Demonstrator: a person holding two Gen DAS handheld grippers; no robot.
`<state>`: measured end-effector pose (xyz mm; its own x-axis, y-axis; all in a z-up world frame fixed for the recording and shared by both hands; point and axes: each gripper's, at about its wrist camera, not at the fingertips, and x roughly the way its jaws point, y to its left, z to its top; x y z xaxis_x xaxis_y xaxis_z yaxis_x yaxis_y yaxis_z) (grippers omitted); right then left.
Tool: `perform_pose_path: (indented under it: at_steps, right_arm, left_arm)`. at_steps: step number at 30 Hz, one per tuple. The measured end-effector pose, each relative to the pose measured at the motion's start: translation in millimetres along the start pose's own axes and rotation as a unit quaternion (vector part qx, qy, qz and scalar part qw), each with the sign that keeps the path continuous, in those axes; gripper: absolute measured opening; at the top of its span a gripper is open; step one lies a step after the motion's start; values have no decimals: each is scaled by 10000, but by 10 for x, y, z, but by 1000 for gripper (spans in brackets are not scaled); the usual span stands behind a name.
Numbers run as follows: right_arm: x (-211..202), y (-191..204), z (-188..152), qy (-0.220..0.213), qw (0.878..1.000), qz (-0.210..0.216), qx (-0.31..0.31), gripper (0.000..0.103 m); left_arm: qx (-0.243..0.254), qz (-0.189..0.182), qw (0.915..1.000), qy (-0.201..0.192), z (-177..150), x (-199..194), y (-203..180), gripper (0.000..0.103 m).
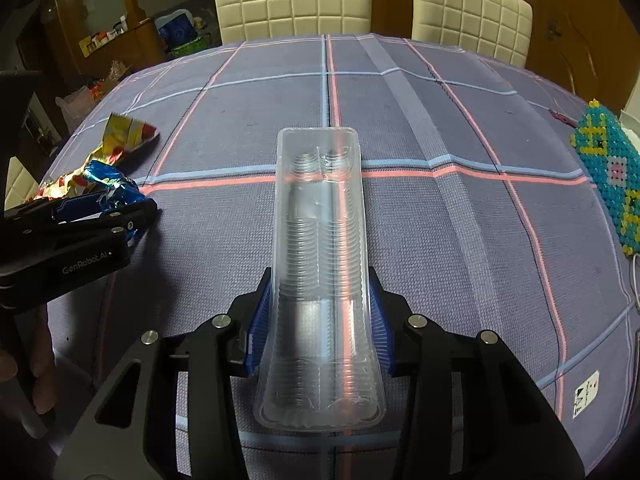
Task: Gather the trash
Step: 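Grasp the blue wrapper with the left tool while the right tool grasps the clear tray, then carry the blue wrapper and clear tray over the bin and open the left tool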
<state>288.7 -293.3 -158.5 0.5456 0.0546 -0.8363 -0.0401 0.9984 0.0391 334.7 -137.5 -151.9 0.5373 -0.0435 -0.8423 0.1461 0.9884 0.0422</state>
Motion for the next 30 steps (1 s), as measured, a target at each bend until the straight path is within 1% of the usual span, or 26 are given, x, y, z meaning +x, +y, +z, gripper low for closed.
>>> perform_pose_path:
  at_steps: [2,7,11,15,21,24,30]
  right_arm:
    - [-37,28,-29,-2,10000,4,11,44]
    - [-170,146,-121,-36,10000,12,-68,44]
    - [-299,336,-224,-39,9997,51,-226,44]
    - [-426,570,-312,-57,9990,107,-435,44]
    - [-606,1015,-415,-142,9965,185,-803,44]
    - [-681,1269,-450,-184,9944,231,-1011,45]
    - [-795,1803,-497,-255,9888,324,-1438,45]
  left_arm:
    - [9,-72,10000,-11,-34,-48,2,59]
    - [35,-108,9998,-134,-180,-266,58,58]
    - [35,-80,9998,-191,-331,-442,145,58]
    - [19,24,9994,-333,-510,-649,277,58]
    - [-130,189,9982,-554,-793,-960,623,58]
    - [-288,210,9976,-599,-906,-1066,828,58]
    - [-593,373,9952,-687,-1126,-1233,1288,58]
